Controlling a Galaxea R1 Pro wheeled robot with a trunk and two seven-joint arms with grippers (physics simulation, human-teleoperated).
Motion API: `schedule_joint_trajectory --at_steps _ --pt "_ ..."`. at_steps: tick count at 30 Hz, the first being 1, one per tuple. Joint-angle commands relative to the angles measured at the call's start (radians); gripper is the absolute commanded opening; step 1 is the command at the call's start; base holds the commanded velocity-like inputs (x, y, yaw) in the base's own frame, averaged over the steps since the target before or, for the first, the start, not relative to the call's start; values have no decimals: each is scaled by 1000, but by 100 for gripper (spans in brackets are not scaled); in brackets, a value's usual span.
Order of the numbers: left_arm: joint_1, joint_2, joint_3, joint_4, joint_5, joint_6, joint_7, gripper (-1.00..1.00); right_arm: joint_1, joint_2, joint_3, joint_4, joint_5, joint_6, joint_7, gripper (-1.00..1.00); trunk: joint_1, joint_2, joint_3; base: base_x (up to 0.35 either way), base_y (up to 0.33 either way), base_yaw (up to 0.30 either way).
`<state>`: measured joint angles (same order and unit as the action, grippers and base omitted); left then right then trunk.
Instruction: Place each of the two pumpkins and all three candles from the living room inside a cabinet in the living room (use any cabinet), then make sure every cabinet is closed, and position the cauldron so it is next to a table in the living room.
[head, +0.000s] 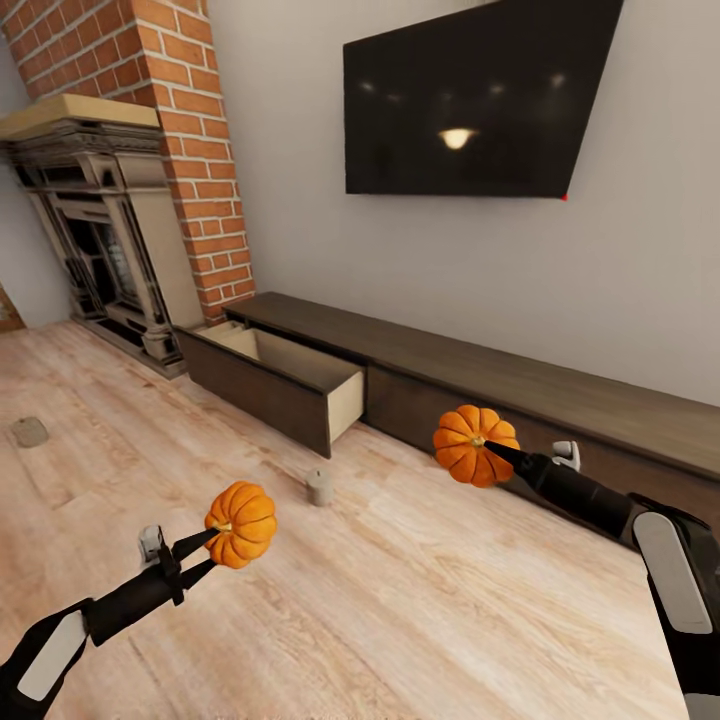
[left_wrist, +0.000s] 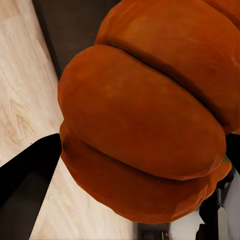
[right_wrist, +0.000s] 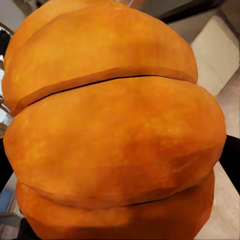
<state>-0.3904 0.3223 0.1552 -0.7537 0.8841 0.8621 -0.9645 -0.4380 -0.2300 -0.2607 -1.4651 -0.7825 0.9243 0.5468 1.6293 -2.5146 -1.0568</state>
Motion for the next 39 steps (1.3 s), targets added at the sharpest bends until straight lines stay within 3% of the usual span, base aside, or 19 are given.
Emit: schedule_joint_trajectory --at_steps 1,8,39 --pt "-1 0 0 1 4 6 -2 -100 -1 1 -2 -1 -1 7 3 -100 0 0 1 -117 251 184" --pt "-1 0 0 1 4 6 -2 -100 -1 1 0 -1 -1 7 -3 -100 0 0 10 -94 192 189" --pt "-1 -4 0 2 4 6 0 -100 -1 1 6 13 4 6 -29 -100 0 0 53 -2 3 198"
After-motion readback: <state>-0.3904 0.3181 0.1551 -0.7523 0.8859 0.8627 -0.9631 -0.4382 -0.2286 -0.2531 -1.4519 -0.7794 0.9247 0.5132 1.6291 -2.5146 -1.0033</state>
